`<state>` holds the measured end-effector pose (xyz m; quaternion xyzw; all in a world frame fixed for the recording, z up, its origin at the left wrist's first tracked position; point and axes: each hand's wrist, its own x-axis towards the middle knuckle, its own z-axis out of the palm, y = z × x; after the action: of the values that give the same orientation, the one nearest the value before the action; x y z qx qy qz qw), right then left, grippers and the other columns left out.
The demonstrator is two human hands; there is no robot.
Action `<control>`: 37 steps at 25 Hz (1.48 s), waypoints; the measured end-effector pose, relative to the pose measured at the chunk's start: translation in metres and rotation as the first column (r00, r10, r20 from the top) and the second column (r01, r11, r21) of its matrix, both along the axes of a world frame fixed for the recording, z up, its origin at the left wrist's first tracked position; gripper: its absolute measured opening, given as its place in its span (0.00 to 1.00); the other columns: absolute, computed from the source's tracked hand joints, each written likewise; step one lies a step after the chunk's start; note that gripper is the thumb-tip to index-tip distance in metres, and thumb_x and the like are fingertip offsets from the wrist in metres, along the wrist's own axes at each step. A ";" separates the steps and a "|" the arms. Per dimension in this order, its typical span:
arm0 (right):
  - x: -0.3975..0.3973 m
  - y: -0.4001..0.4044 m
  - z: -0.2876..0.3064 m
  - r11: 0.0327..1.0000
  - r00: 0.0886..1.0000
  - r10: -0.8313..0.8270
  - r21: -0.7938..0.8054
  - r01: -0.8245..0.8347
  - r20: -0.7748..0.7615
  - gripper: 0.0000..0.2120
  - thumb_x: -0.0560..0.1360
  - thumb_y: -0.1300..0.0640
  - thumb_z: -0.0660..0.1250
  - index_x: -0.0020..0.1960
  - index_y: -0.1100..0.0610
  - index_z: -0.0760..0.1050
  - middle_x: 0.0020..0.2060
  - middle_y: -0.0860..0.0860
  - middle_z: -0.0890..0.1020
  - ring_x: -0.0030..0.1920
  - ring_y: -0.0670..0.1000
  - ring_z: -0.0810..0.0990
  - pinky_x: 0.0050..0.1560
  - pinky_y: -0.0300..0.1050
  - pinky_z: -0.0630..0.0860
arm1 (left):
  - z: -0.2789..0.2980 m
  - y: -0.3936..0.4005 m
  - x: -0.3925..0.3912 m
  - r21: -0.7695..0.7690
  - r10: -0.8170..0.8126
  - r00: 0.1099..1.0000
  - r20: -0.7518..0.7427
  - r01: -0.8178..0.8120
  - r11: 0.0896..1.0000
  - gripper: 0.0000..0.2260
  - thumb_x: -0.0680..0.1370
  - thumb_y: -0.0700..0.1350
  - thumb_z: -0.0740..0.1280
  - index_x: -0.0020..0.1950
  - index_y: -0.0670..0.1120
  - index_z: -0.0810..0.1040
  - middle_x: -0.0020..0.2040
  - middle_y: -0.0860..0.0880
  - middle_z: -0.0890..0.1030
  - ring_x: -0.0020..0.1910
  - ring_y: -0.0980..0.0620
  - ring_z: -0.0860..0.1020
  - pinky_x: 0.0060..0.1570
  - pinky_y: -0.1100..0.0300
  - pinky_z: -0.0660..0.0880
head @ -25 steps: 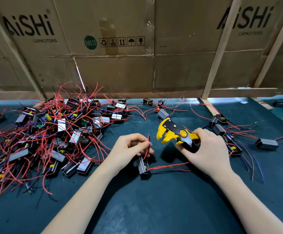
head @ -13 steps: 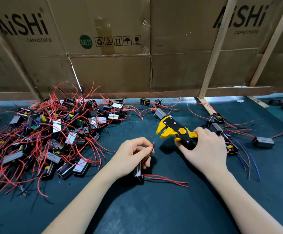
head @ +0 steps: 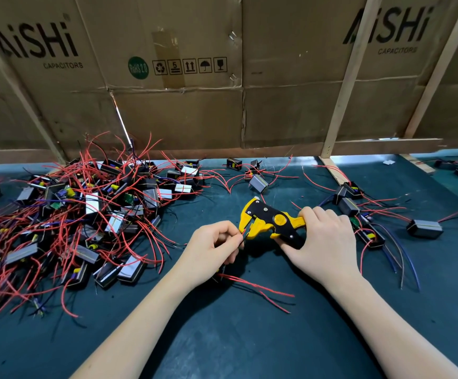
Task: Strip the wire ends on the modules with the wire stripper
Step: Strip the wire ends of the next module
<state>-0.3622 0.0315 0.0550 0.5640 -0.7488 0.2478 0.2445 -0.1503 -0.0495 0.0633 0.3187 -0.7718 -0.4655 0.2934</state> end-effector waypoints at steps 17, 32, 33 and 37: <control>0.004 0.001 0.001 0.999 0.998 0.018 -0.050 -0.021 -0.059 0.24 0.57 0.42 0.79 0.34 0.59 0.73 0.28 0.53 0.76 0.30 0.58 0.76 0.37 0.49 0.69 | 0.003 -0.002 0.003 0.100 0.007 1.000 0.010 -0.008 0.995 0.10 0.80 0.40 0.65 0.39 0.43 0.80 0.27 0.52 0.77 0.27 0.55 0.73 0.31 0.68 0.68; 0.005 0.006 0.009 0.995 1.000 0.013 0.103 -0.014 0.010 0.24 0.58 0.43 0.81 0.27 0.59 0.71 0.22 0.56 0.76 0.26 0.61 0.77 0.31 0.43 0.62 | 0.009 0.000 0.007 0.128 -0.068 0.997 -0.026 0.070 0.989 0.10 0.81 0.41 0.65 0.41 0.42 0.81 0.26 0.53 0.73 0.27 0.57 0.69 0.31 0.69 0.66; 0.005 0.006 0.010 0.995 1.000 0.010 0.099 -0.011 0.004 0.24 0.58 0.43 0.81 0.26 0.59 0.71 0.22 0.56 0.75 0.25 0.61 0.77 0.31 0.42 0.62 | 0.010 0.000 0.007 0.135 -0.071 0.997 -0.041 0.076 0.988 0.10 0.81 0.40 0.65 0.41 0.43 0.81 0.26 0.53 0.73 0.27 0.57 0.68 0.31 0.69 0.66; 0.011 0.006 0.013 0.987 0.998 -0.063 0.152 0.061 0.014 0.24 0.65 0.34 0.72 0.32 0.55 0.75 0.29 0.54 0.79 0.35 0.60 0.80 0.34 0.43 0.59 | 0.013 0.000 0.005 0.128 -0.059 0.997 -0.048 0.065 0.990 0.10 0.81 0.40 0.64 0.41 0.43 0.80 0.26 0.53 0.73 0.25 0.58 0.68 0.30 0.70 0.66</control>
<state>-0.3513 0.0380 0.0675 0.5551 -0.7848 0.1878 0.2017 -0.1453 -0.0499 0.0766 0.3025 -0.7428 -0.5304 0.2746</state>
